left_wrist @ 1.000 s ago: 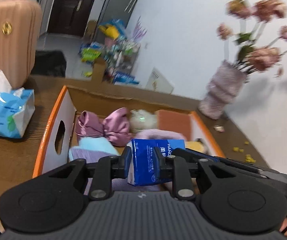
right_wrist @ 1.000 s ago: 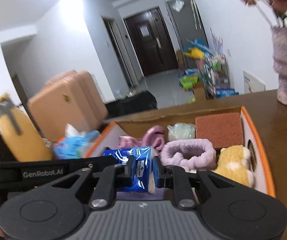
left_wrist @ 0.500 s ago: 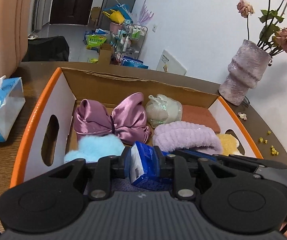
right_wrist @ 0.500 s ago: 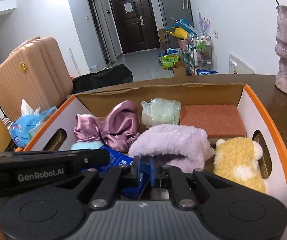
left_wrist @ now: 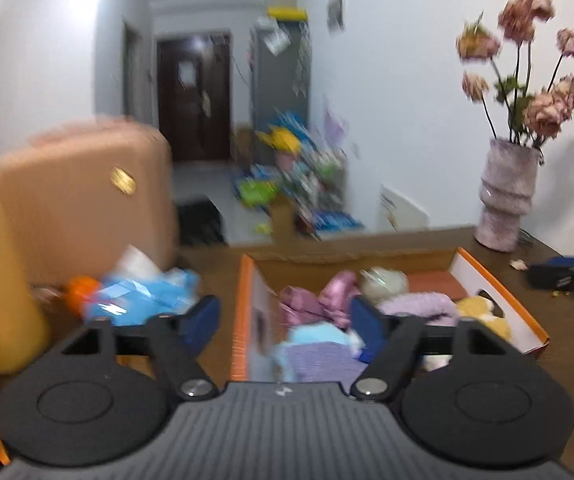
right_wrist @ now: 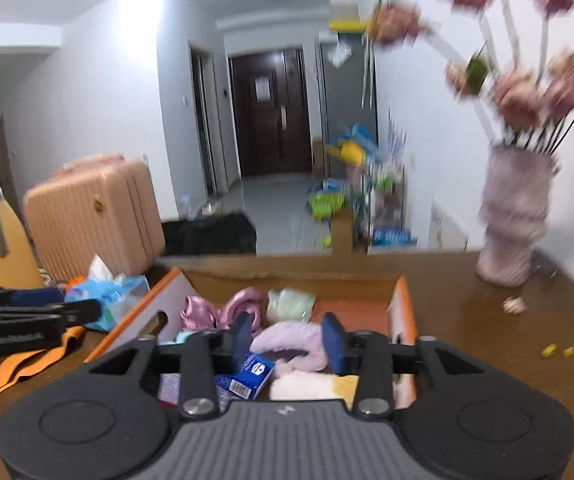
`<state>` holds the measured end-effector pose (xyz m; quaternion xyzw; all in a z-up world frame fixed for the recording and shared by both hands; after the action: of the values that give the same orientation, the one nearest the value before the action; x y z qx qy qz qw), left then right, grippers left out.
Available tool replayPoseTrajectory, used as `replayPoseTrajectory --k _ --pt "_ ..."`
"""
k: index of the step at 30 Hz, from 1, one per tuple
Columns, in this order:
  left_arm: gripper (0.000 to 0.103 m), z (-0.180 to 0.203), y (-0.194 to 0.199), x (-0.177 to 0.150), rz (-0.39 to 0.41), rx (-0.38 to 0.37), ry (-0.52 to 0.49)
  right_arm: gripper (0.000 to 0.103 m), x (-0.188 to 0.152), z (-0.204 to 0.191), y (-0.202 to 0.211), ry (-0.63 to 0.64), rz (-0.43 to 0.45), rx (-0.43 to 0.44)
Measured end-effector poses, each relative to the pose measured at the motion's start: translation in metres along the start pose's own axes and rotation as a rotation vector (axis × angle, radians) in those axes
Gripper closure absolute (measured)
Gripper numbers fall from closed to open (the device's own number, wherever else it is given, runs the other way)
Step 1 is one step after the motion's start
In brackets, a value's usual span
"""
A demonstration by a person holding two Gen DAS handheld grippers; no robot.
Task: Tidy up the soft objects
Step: 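Withdraw both grippers from the box toward the white sponges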
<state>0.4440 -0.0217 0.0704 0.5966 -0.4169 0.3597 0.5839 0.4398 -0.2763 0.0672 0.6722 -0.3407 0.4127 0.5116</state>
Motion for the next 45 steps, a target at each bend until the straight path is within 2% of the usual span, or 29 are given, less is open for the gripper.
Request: replayPoseTrajectory --k 1,3,5,10,14,19,22,25,28,35,40,43,45 --pt "0.017 -0.003 0.015 -0.002 0.026 0.018 -0.007 0.050 -0.001 0.001 0.015 0.006 0.021 -0.008" --pt "0.015 -0.009 0.043 -0.007 0.065 0.040 -0.020 0.045 -0.005 0.003 0.044 0.018 0.069 -0.025" --pt "0.007 -0.016 0.070 -0.018 0.101 0.071 -0.021 0.040 -0.010 0.003 0.072 0.034 0.104 -0.046" --pt "0.004 -0.030 0.138 -0.065 0.154 0.124 0.010 0.022 -0.039 -0.004 0.137 0.057 0.202 -0.112" --pt "0.000 -0.034 0.190 -0.093 0.187 0.111 0.038 0.016 -0.071 -0.023 0.178 0.095 0.243 -0.117" --pt "0.000 -0.030 0.244 -0.123 0.202 0.112 0.001 0.015 -0.118 -0.050 0.222 0.103 0.268 -0.083" --pt "0.000 -0.026 0.265 -0.149 0.169 0.111 -0.008 0.014 -0.148 -0.061 0.242 0.087 0.251 -0.053" --pt "0.000 -0.024 0.272 -0.172 0.110 0.073 0.007 0.014 -0.174 -0.068 0.255 0.060 0.212 -0.013" --pt "0.000 -0.021 0.271 -0.182 0.071 0.071 0.010 0.014 -0.187 -0.073 0.257 0.058 0.179 0.000" --pt "0.000 -0.015 0.271 -0.184 0.067 0.044 0.000 0.014 -0.193 -0.078 0.258 0.064 0.175 0.000" --pt "0.000 -0.003 0.250 -0.182 0.022 -0.004 0.004 0.014 -0.192 -0.071 0.246 0.048 0.151 -0.004" --pt "0.000 0.010 0.220 -0.183 -0.043 -0.058 -0.005 0.014 -0.193 -0.064 0.234 0.032 0.127 -0.008" --pt "0.000 0.020 0.200 -0.181 -0.067 -0.068 -0.007 0.014 -0.192 -0.059 0.225 0.024 0.109 -0.009"
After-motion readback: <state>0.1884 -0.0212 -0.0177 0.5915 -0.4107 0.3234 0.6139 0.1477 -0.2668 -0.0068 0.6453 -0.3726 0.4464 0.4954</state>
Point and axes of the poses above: each gripper's, at about its wrist camera, not at the fingertips, and y roughly against the way its jaws point, z to its right, x to its top, the point moved 2 cm from there along -y, roughly the way its jaws point, and after that the axes turned 4 degrees about x, right-handed, at the moved point
